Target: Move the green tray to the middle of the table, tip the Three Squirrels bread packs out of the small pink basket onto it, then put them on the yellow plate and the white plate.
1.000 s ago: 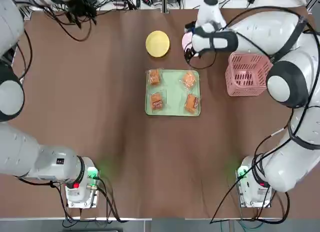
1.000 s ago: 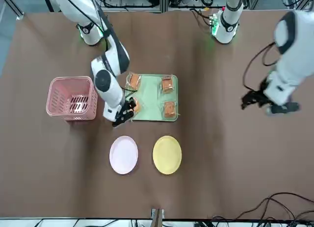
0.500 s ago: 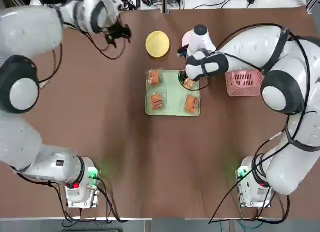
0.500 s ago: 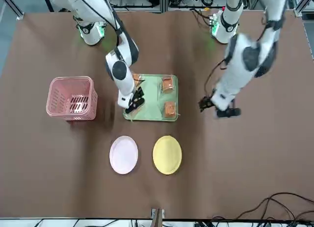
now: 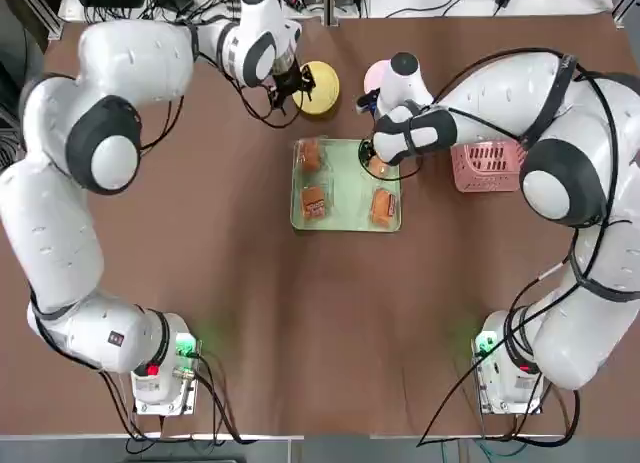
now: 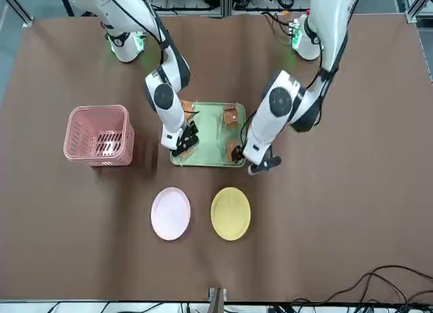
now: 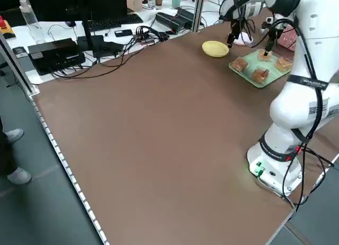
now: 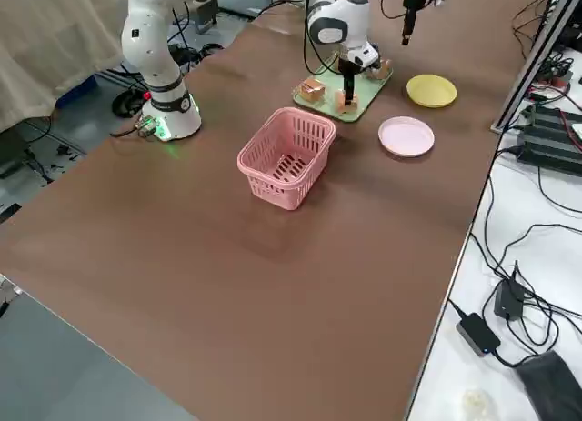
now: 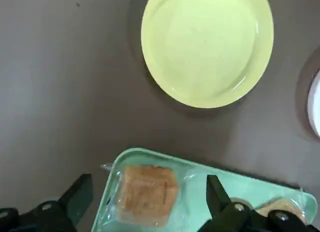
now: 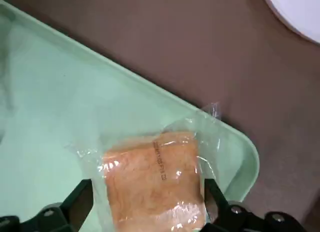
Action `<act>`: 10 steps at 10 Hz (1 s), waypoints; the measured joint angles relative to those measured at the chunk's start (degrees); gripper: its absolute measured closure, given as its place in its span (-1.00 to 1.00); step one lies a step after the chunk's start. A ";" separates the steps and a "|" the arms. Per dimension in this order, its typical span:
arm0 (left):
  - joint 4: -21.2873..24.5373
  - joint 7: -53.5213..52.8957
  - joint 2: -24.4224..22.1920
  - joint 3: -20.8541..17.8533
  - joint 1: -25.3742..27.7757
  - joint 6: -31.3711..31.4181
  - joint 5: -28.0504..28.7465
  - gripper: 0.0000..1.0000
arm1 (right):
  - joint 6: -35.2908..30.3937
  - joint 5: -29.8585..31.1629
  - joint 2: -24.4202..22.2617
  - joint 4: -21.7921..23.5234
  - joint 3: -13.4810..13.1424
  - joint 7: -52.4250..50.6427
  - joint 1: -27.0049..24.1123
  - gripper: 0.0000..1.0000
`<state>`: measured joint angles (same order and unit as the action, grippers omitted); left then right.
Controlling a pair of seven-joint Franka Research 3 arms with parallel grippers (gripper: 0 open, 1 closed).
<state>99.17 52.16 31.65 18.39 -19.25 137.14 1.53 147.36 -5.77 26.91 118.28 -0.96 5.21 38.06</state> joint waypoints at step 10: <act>1.02 6.12 4.50 -0.12 -5.42 -1.38 2.69 -1.00 | 0.44 0.26 0.50 -0.07 -0.13 -1.15 0.02 -0.30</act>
<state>100.20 58.28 36.15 18.27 -24.67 135.75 4.22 147.80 -5.51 27.42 118.21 -1.09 4.06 38.08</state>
